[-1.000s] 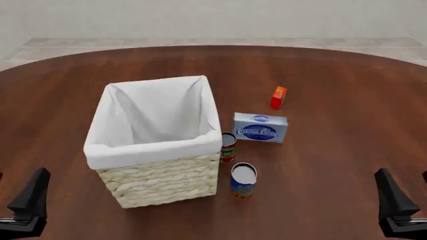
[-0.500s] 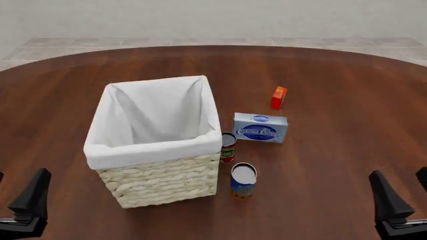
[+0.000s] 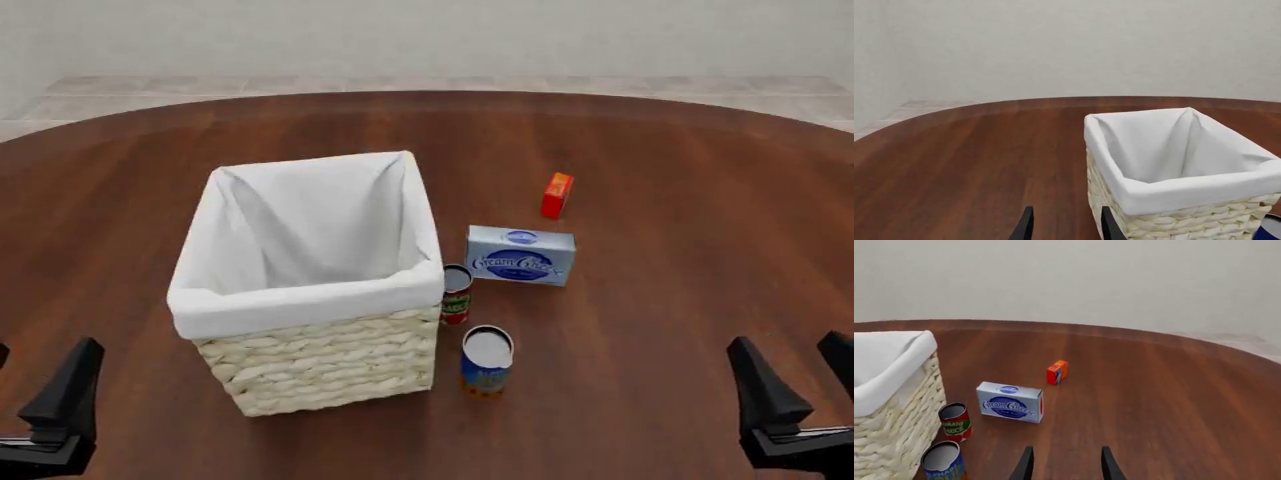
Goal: Pick up the alphabet soup and put it in the basket.
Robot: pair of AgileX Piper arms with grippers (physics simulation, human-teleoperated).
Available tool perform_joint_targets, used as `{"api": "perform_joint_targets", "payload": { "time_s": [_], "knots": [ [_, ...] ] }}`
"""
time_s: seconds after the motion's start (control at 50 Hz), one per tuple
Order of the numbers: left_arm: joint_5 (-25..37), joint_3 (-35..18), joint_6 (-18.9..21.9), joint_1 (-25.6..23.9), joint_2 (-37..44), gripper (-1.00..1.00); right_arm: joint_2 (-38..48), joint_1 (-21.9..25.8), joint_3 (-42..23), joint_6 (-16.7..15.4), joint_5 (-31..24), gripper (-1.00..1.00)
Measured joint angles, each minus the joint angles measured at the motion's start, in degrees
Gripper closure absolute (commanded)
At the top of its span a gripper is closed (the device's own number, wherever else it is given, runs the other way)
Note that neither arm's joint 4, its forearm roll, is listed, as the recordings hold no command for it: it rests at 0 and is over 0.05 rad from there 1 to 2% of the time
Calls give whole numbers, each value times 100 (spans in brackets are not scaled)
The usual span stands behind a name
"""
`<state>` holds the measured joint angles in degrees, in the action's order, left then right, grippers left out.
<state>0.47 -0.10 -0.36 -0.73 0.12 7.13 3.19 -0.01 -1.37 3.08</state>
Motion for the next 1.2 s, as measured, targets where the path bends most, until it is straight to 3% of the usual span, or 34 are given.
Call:
{"api": "perform_joint_targets", "payload": {
  "time_s": [0.3, 0.54, 0.9, 1.2],
  "knots": [
    [0, 5, -16, 9, 11, -100, 102, 97, 1, -153, 59, -100],
    [2, 7, -29, 16, 21, -100, 357, 152, 1, -43, 275, -100],
    [39, 8, -60, 64, 4, -100, 491, 504, 1, -208, 358, -100],
    [63, 9, -89, 75, 3, -100, -356, 797, 1, -356, -532, -100]
  ]
}}
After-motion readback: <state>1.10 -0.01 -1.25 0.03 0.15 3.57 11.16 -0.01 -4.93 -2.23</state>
